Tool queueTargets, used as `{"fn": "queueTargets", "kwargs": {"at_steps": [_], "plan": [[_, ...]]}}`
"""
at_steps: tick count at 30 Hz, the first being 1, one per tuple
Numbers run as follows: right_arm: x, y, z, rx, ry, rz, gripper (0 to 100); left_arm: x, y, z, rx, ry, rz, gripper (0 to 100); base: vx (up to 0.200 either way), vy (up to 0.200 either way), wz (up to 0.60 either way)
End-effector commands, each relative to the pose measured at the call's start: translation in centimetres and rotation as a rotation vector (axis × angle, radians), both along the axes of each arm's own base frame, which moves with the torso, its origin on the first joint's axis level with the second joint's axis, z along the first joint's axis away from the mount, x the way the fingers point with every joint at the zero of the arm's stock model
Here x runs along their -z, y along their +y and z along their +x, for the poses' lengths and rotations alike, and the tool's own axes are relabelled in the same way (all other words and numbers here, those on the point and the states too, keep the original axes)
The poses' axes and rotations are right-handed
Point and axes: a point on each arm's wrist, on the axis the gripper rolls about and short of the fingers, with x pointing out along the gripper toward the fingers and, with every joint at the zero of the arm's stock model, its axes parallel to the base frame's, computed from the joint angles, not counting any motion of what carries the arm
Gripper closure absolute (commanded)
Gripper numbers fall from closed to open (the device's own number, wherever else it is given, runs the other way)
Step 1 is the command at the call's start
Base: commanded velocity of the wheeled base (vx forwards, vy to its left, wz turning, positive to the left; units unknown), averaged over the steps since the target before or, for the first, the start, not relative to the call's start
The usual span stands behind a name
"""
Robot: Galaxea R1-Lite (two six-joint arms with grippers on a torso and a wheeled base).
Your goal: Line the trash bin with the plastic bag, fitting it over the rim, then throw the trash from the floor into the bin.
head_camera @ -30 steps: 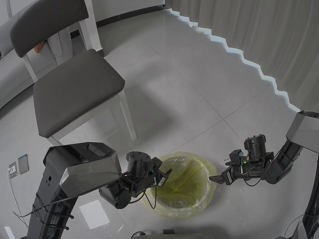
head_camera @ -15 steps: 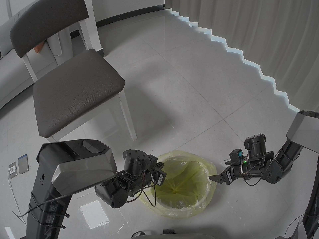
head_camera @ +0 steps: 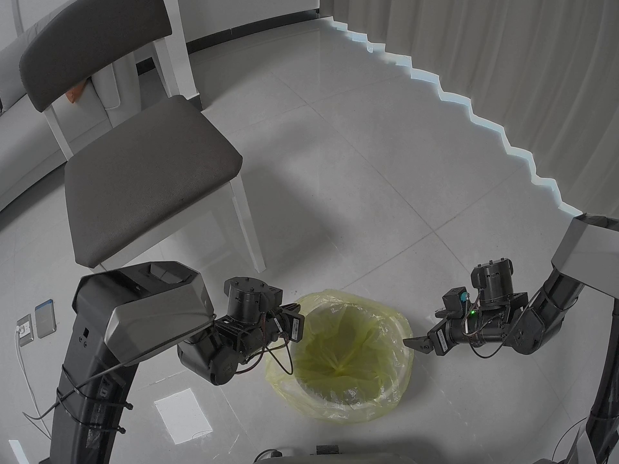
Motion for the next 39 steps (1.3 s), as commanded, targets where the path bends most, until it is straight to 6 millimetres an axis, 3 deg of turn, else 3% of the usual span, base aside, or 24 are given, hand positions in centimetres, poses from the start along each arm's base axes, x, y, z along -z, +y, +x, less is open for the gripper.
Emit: {"fn": "queueTargets", "kwargs": {"at_steps": [1, 9, 15, 21, 30, 39], "plan": [[0.6, 0.0, 0.1, 0.0, 0.014, -0.004, 0, 1.3, -0.3, 0.8, 0.005, 0.034, -0.015, 100, 0.0, 0.0, 0.0], [0.9, -0.3, 0.4, 0.01, 0.02, -0.007, 0, 2.6, -0.7, 1.4, 0.007, 0.081, 0.006, 100, 0.0, 0.0, 0.0], [1.1, -0.7, 0.6, 0.024, 0.023, -0.008, 0, 2.3, -0.7, 1.7, 0.004, 0.072, 0.001, 100, 0.0, 0.0, 0.0], [1.3, -1.2, 1.9, 0.045, 0.005, -0.001, 0, 1.1, -0.5, 1.5, -0.013, 0.073, -0.035, 100, 0.0, 0.0, 0.0], [3.4, -0.4, 6.3, 0.092, -0.01, 0.052, 0, 0.2, -0.6, 1.2, -0.011, 0.058, -0.048, 100, 0.0, 0.0, 0.0], [5.3, -0.3, 7.4, 0.101, 0.031, 0.037, 0, 0.2, -0.5, 1.0, -0.011, 0.06, -0.047, 100, 0.0, 0.0, 0.0]]}}
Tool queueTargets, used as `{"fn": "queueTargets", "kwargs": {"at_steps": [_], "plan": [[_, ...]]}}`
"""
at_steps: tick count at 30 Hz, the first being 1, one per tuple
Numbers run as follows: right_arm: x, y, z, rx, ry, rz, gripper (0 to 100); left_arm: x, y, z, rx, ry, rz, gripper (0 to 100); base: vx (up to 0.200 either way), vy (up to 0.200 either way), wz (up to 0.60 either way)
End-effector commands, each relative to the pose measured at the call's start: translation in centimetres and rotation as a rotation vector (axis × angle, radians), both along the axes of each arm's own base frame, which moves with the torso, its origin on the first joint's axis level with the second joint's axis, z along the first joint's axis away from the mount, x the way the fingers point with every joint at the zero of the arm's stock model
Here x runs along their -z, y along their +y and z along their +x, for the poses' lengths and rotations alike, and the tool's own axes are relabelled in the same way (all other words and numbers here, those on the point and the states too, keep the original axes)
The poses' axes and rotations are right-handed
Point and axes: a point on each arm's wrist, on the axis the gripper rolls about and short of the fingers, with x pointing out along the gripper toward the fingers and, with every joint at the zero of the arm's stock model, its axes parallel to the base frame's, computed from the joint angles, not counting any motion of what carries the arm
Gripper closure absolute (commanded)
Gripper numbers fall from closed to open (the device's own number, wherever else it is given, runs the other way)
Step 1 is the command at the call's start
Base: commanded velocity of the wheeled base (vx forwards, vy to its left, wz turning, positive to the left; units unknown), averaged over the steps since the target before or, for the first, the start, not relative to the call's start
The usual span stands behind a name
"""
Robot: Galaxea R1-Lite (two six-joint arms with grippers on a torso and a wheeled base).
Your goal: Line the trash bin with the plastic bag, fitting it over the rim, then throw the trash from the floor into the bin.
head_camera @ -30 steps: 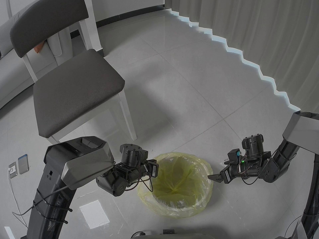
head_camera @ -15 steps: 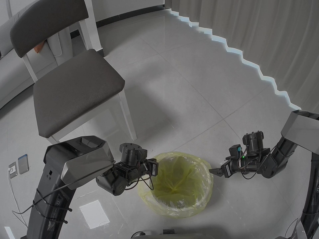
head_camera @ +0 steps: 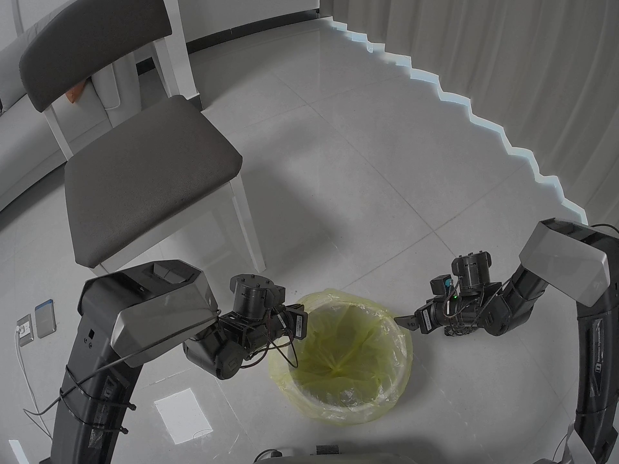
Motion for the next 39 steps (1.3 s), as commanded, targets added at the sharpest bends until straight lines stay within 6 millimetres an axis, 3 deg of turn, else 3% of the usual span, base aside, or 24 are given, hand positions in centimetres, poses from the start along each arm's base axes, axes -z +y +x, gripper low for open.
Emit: {"fn": "queueTargets", "kwargs": {"at_steps": [1, 14, 20, 25, 35, 36, 39], "plan": [[1.7, 0.0, 0.3, 0.002, 0.03, -0.008, 0, -0.2, 0.1, -0.1, 0.001, -0.004, -0.003, 100, 0.0, 0.0, 0.0], [2.4, 0.0, 0.6, -0.004, 0.086, -0.028, 0, 1.7, 0.4, 0.0, -0.009, 0.031, 0.014, 100, 0.0, 0.0, 0.0], [2.1, -0.3, 0.7, 0.003, 0.078, -0.025, 0, 0.1, 0.7, 0.3, -0.035, 0.013, -0.042, 100, 0.0, 0.0, 0.0], [0.8, -1.1, 0.4, 0.022, 0.063, -0.021, 0, -1.3, 1.2, 0.1, -0.024, 0.006, -0.072, 100, 0.0, 0.0, 0.0], [-0.6, -2.4, -0.5, 0.05, 0.057, -0.02, 0, 0.4, 1.3, -0.2, -0.014, 0.047, -0.056, 100, 0.0, 0.0, 0.0], [-0.8, -2.5, -0.5, 0.053, 0.054, -0.019, 0, 0.4, 1.4, -0.1, -0.016, 0.046, -0.057, 0, 0.0, 0.0, 0.0], [-1.6, -3.5, -0.6, 0.075, 0.043, -0.018, 0, 0.4, 1.9, 0.0, -0.028, 0.048, -0.056, 0, 0.0, 0.0, 0.0]]}}
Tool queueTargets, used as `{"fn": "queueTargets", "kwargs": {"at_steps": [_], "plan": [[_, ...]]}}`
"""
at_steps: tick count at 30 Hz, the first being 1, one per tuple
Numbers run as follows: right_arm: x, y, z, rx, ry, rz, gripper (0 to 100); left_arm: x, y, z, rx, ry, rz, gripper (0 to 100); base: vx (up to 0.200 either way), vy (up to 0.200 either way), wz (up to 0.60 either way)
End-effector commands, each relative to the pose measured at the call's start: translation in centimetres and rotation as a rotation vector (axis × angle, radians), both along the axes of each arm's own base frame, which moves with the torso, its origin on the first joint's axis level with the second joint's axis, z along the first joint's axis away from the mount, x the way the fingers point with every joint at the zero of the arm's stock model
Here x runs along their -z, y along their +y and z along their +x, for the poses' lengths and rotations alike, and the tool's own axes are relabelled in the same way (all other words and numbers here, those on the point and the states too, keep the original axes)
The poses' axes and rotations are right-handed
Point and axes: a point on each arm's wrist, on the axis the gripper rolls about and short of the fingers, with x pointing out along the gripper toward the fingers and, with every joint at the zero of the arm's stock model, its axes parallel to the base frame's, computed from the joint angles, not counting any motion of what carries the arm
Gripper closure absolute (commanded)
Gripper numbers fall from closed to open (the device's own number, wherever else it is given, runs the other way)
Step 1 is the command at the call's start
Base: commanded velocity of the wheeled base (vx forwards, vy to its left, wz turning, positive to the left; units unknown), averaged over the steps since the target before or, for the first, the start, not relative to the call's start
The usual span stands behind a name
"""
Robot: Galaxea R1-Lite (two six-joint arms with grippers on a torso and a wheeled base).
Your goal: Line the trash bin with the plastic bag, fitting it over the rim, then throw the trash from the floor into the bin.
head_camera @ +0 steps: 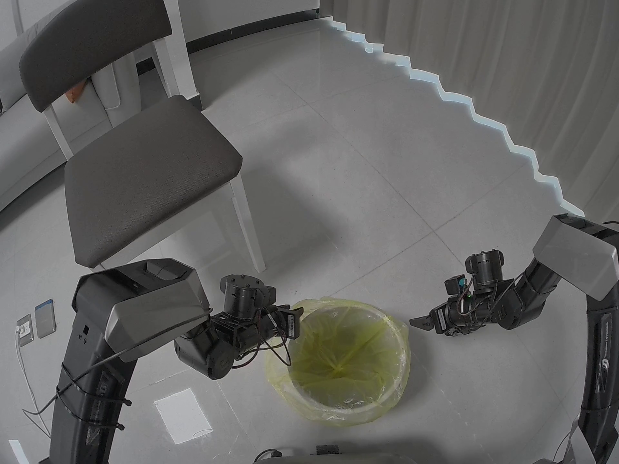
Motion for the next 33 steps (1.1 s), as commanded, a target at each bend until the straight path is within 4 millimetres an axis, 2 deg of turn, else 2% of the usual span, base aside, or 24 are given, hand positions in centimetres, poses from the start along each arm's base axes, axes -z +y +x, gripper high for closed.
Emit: {"fn": "queueTargets", "kwargs": {"at_steps": [1, 5, 10, 15, 17, 18, 25, 33], "plan": [[-1.5, -1.2, -0.1, 0.028, -0.027, 0.003, 0, 0.3, 0.7, 0.2, -0.017, 0.01, 0.005, 0, 0.0, 0.0, 0.0], [-1.9, -2.5, -0.2, 0.061, -0.031, 0.002, 0, 0.3, 1.1, 0.4, -0.029, 0.007, 0.0, 0, 0.0, 0.0, 0.0], [-1.8, -5.8, 0.1, 0.114, -0.04, -0.03, 0, -0.3, 1.7, 0.4, -0.059, -0.015, -0.053, 0, 0.0, 0.0, 0.0], [-0.7, -7.8, 0.4, 0.143, -0.011, -0.052, 0, -1.6, 2.9, 0.1, -0.078, -0.048, -0.07, 0, 0.0, 0.0, 0.0], [-0.7, -7.8, 0.4, 0.143, -0.011, -0.052, 0, -1.6, 2.9, 0.1, -0.078, -0.048, -0.07, 0, 0.0, 0.0, 0.0], [0.2, -8.8, 0.9, 0.159, 0.003, -0.061, 0, -2.5, 3.6, -0.3, -0.074, -0.08, -0.09, 0, 0.0, 0.0, 0.0], [1.9, -9.6, 2.2, 0.16, 0.049, -0.081, 0, -3.7, 4.4, -1.2, -0.051, -0.114, -0.112, 0, 0.0, 0.0, 0.0], [3.0, -11.2, 5.4, 0.177, 0.093, -0.095, 0, -4.6, 5.2, -2.4, -0.057, -0.123, -0.116, 0, 0.0, 0.0, 0.0]]}}
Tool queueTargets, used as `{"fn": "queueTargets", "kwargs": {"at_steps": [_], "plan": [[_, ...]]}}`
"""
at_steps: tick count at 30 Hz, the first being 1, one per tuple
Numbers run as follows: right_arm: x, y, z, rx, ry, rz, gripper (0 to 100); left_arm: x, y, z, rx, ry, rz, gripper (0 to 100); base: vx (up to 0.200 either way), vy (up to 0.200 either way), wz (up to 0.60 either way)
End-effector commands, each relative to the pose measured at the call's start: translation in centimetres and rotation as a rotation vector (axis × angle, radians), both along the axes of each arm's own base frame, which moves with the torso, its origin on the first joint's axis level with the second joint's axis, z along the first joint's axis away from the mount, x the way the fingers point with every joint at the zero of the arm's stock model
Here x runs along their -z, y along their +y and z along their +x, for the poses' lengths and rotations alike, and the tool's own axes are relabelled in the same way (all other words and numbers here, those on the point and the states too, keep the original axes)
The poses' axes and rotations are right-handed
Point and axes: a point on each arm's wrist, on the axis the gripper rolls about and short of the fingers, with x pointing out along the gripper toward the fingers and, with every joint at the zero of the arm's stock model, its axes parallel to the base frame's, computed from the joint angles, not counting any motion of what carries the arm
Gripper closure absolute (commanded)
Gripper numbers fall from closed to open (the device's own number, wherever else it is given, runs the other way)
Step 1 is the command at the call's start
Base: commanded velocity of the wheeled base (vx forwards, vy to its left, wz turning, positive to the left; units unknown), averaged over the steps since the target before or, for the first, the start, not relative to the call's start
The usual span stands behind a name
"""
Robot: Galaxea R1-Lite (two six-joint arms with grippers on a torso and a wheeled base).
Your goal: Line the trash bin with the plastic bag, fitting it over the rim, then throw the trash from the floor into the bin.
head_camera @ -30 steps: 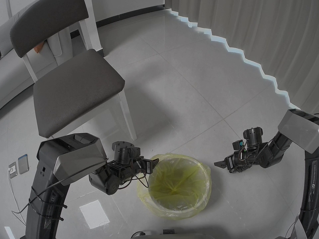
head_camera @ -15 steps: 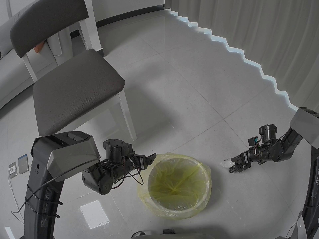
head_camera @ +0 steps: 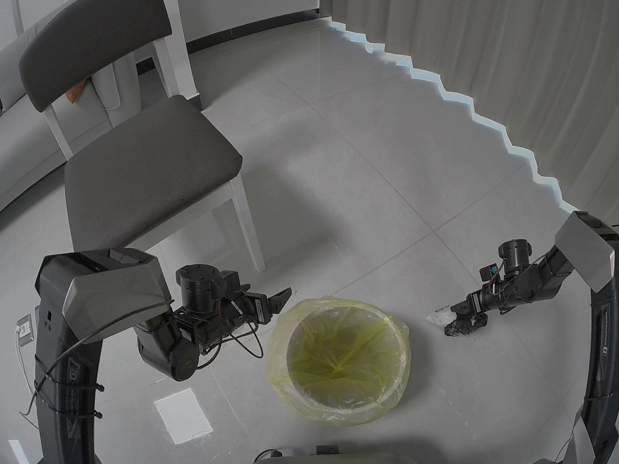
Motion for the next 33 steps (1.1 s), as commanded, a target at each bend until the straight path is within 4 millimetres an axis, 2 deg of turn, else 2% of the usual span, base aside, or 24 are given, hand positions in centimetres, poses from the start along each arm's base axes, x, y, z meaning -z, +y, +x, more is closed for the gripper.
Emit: {"fn": "queueTargets", "kwargs": {"at_steps": [1, 10, 16, 21, 27, 30, 33], "plan": [[1.8, -1.2, 1.6, 0.012, 0.038, -0.009, 0, -1.0, 0.5, -0.8, -0.002, -0.011, -0.005, 0, 0.0, 0.0, 0.0], [1.6, -2.4, 5.0, -0.01, 0.054, -0.039, 0, -1.2, 1.0, -2.8, 0.066, 0.006, -0.026, 0, 0.0, 0.0, 0.0], [1.5, -2.2, 5.0, -0.027, 0.097, -0.043, 0, -0.2, 0.9, -2.3, 0.066, -0.077, -0.053, 0, 0.0, 0.0, 0.0], [1.7, -2.1, 5.6, -0.052, 0.108, -0.056, 0, 0.4, 0.8, -2.7, 0.072, -0.059, -0.051, 0, 0.0, 0.0, 0.0], [2.0, -2.0, 6.8, -0.057, 0.086, -0.06, 0, 0.0, 1.1, -3.8, 0.104, -0.053, -0.049, 0, 0.0, 0.0, 0.0], [2.3, -2.0, 6.7, -0.06, 0.116, -0.057, 0, -0.5, 1.4, -4.3, 0.128, -0.044, -0.06, 0, -0.2, 0.0, 0.0], [2.5, -2.0, 6.8, -0.068, 0.128, -0.061, 0, -0.6, 1.5, -4.2, 0.118, -0.056, -0.063, 0, 0.0, 0.0, 0.0]]}}
